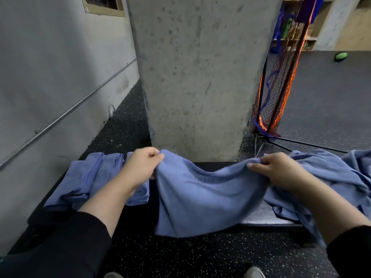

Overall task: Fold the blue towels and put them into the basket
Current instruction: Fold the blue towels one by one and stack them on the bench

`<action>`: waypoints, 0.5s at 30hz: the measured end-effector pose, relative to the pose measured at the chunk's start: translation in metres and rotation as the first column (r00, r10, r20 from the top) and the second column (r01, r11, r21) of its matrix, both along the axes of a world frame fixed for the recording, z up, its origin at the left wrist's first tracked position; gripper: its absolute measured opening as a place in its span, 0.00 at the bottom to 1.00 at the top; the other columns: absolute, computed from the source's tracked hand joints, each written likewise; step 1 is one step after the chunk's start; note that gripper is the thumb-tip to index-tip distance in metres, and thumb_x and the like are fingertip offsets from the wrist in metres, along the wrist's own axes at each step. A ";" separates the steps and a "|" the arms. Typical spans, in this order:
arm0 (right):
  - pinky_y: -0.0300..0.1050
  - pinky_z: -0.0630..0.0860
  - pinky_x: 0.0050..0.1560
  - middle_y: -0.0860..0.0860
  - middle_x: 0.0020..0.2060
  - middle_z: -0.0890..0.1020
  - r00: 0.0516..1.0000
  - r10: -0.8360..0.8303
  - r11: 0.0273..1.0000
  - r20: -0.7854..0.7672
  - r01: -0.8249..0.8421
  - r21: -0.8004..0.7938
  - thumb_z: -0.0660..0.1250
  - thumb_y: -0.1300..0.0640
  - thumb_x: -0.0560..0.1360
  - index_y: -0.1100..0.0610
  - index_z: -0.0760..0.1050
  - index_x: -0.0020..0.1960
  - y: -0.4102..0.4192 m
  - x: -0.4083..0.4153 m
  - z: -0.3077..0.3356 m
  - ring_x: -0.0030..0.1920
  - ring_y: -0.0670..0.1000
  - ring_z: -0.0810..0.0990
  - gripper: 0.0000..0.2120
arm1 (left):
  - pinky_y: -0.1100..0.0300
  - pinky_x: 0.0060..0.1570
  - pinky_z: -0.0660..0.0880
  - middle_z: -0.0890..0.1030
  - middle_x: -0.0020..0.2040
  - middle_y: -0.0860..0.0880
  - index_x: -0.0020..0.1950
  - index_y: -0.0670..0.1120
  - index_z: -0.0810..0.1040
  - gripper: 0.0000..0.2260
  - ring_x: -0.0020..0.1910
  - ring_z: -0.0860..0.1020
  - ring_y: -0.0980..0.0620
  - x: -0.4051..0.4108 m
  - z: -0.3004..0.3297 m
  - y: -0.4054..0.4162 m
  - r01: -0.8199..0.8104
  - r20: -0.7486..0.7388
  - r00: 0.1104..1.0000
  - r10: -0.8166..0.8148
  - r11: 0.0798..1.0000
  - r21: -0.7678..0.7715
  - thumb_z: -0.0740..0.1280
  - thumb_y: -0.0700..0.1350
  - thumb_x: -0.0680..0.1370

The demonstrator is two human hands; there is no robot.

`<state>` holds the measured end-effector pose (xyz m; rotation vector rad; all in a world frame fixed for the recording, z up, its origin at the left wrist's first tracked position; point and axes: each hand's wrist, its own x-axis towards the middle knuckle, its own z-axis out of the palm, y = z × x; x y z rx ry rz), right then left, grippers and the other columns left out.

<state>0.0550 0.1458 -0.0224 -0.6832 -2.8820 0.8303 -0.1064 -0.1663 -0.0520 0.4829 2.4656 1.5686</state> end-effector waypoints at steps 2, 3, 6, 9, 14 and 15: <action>0.38 0.69 0.27 0.52 0.24 0.77 0.995 0.010 0.999 0.102 -0.014 0.041 0.68 0.46 0.78 0.58 0.75 0.34 0.003 -0.008 -0.011 0.24 0.47 0.75 0.20 | 0.63 0.30 0.71 0.75 0.31 0.47 0.43 0.40 0.77 0.10 0.30 0.75 0.51 -0.002 -0.009 0.005 0.076 -0.003 0.997 -0.078 0.974 -0.214 0.65 0.43 0.82; 0.40 0.71 0.29 0.53 0.25 0.77 0.993 0.009 1.000 0.115 -0.012 0.022 0.67 0.46 0.79 0.59 0.76 0.35 0.005 -0.013 -0.019 0.25 0.48 0.77 0.20 | 0.62 0.30 0.70 0.76 0.30 0.48 0.43 0.39 0.77 0.11 0.29 0.77 0.51 -0.005 -0.011 0.009 0.121 0.007 0.992 -0.124 0.950 -0.287 0.65 0.43 0.82; 0.47 0.75 0.28 0.56 0.29 0.78 0.998 -0.069 0.994 -0.015 0.067 -0.082 0.66 0.48 0.81 0.61 0.79 0.42 0.005 -0.031 -0.028 0.24 0.52 0.77 0.17 | 0.59 0.31 0.66 0.75 0.26 0.48 0.40 0.37 0.75 0.13 0.26 0.75 0.51 -0.018 -0.006 0.030 0.089 -0.063 0.992 -0.113 0.949 -0.301 0.65 0.43 0.81; 0.37 0.71 0.21 0.56 0.30 0.77 0.888 -0.289 0.920 -0.358 0.154 -0.361 0.64 0.52 0.82 0.58 0.79 0.40 0.003 -0.063 -0.020 0.26 0.53 0.75 0.14 | 0.55 0.33 0.70 0.78 0.32 0.46 0.43 0.40 0.78 0.11 0.32 0.74 0.50 -0.044 0.007 0.049 -0.169 -0.217 0.963 0.161 0.986 -0.019 0.64 0.44 0.82; 0.44 0.79 0.38 0.51 0.40 0.81 0.892 -0.353 0.841 -0.282 0.170 -0.514 0.69 0.37 0.74 0.58 0.79 0.52 0.026 -0.121 -0.062 0.37 0.47 0.80 0.23 | 0.54 0.55 0.76 0.82 0.58 0.48 0.62 0.46 0.77 0.11 0.55 0.79 0.48 -0.071 -0.021 0.070 -0.192 0.005 0.981 0.192 0.981 -0.023 0.64 0.48 0.82; 0.45 0.78 0.41 0.50 0.42 0.79 0.944 -0.272 0.902 -0.185 0.183 -0.391 0.69 0.36 0.72 0.55 0.77 0.51 0.029 -0.125 -0.079 0.39 0.49 0.78 0.22 | 0.53 0.55 0.75 0.81 0.60 0.45 0.64 0.45 0.76 0.13 0.57 0.79 0.46 -0.070 -0.035 0.073 -0.118 0.015 0.992 0.123 0.975 -0.186 0.65 0.49 0.82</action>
